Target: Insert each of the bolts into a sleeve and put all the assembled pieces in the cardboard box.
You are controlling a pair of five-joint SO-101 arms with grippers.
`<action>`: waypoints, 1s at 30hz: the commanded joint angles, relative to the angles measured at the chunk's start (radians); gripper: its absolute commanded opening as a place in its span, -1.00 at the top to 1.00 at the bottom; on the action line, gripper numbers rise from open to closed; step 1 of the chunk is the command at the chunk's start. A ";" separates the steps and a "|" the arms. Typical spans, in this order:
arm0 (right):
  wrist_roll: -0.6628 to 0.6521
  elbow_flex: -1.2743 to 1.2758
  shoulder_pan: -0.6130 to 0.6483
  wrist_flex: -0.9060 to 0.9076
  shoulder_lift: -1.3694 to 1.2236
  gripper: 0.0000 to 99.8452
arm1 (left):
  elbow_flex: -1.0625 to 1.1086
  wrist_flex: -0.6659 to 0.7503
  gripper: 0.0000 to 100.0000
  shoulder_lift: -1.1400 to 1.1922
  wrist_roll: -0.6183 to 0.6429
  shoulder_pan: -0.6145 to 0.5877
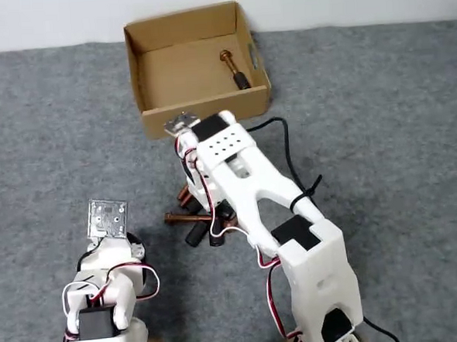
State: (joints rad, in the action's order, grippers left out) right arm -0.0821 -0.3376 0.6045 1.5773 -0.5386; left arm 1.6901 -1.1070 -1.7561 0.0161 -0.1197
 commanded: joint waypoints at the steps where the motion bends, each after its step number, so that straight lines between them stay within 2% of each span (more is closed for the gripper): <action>1: -0.041 0.011 0.013 -0.076 0.059 0.72 | -0.002 0.028 0.99 0.002 -0.003 -0.006; 14: -0.066 0.005 0.031 -0.101 -0.064 0.76 | -0.002 0.028 0.99 0.002 -0.003 -0.006; 21: -0.075 0.005 -0.015 -0.185 -0.119 0.77 | -0.002 0.028 0.99 0.002 -0.003 -0.006; 23: -0.075 0.005 -0.022 -0.196 -0.128 0.83 | -0.002 0.028 0.99 0.002 -0.003 -0.006; 25: -0.075 0.005 -0.022 -0.197 -0.130 0.98 | -0.002 0.028 0.99 0.002 -0.003 -0.006; 30: -0.072 0.003 -0.022 -0.171 -0.111 0.98 | -0.002 0.028 0.99 0.002 -0.003 -0.006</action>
State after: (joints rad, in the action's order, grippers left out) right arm -0.1496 -0.3237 0.5861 1.3993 -0.6659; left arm 1.6901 -1.1055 -1.7561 0.0161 -0.1197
